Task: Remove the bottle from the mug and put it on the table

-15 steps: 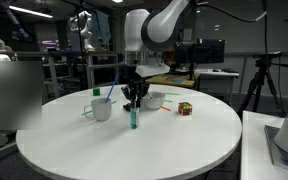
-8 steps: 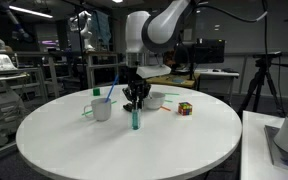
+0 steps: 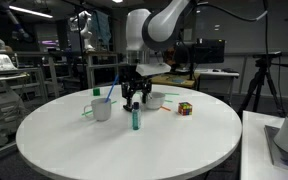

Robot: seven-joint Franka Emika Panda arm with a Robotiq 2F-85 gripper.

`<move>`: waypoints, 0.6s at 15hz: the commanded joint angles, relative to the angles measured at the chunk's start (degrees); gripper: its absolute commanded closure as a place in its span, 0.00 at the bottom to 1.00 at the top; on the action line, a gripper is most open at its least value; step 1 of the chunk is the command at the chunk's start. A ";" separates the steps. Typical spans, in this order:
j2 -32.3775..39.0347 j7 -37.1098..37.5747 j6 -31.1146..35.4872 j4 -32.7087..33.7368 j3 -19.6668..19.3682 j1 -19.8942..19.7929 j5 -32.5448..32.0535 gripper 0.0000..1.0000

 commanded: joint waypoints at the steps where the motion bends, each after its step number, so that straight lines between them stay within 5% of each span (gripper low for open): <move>1: -7.11 5.89 -3.99 -1.74 -2.05 1.14 -3.77 0.00; 9: -20.35 15.47 -13.74 -1.27 1.33 -2.53 -11.53 0.00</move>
